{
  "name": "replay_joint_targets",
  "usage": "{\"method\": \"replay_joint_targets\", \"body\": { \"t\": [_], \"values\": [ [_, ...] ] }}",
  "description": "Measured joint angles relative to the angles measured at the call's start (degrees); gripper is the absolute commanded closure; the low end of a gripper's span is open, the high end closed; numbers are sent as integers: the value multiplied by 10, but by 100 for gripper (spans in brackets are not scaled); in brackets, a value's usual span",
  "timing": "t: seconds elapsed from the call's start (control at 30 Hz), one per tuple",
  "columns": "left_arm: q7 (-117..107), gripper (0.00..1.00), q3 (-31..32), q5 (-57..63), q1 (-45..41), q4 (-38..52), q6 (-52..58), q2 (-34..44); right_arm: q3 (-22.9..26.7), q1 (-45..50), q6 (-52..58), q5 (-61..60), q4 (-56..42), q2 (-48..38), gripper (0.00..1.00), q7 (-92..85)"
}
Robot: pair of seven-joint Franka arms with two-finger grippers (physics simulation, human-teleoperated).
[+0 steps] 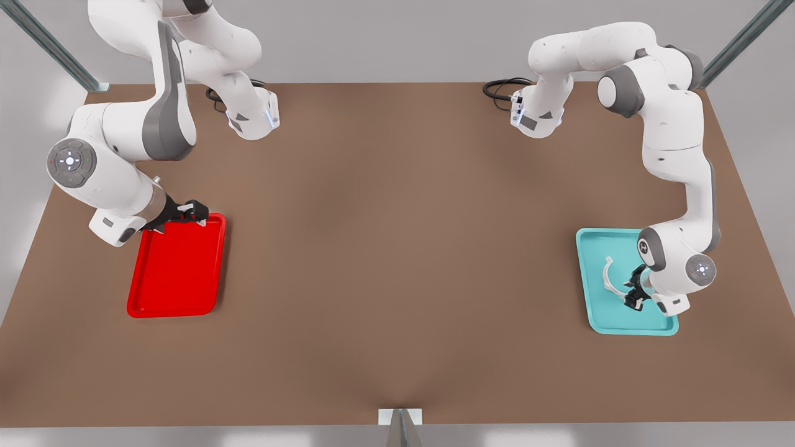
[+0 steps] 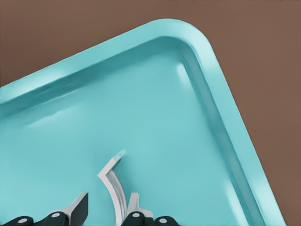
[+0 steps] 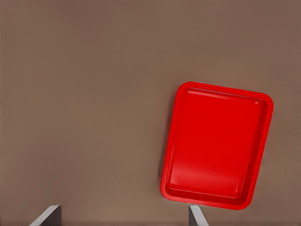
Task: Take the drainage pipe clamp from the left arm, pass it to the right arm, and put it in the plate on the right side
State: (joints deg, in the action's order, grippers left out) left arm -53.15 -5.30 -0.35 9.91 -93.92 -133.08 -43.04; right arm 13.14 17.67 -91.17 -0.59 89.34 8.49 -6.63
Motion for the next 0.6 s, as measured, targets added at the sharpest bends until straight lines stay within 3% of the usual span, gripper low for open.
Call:
{"method": "replay_joint_targets", "body": {
  "t": [0.37,0.6],
  "values": [
    [-74,63,0,0,-1,0,0,-3,0,2,1,1,3,3,0,-1],
    [-103,67,0,0,-2,0,0,-3,-1,2,1,1,6,3,0,-1]
  ]
}}
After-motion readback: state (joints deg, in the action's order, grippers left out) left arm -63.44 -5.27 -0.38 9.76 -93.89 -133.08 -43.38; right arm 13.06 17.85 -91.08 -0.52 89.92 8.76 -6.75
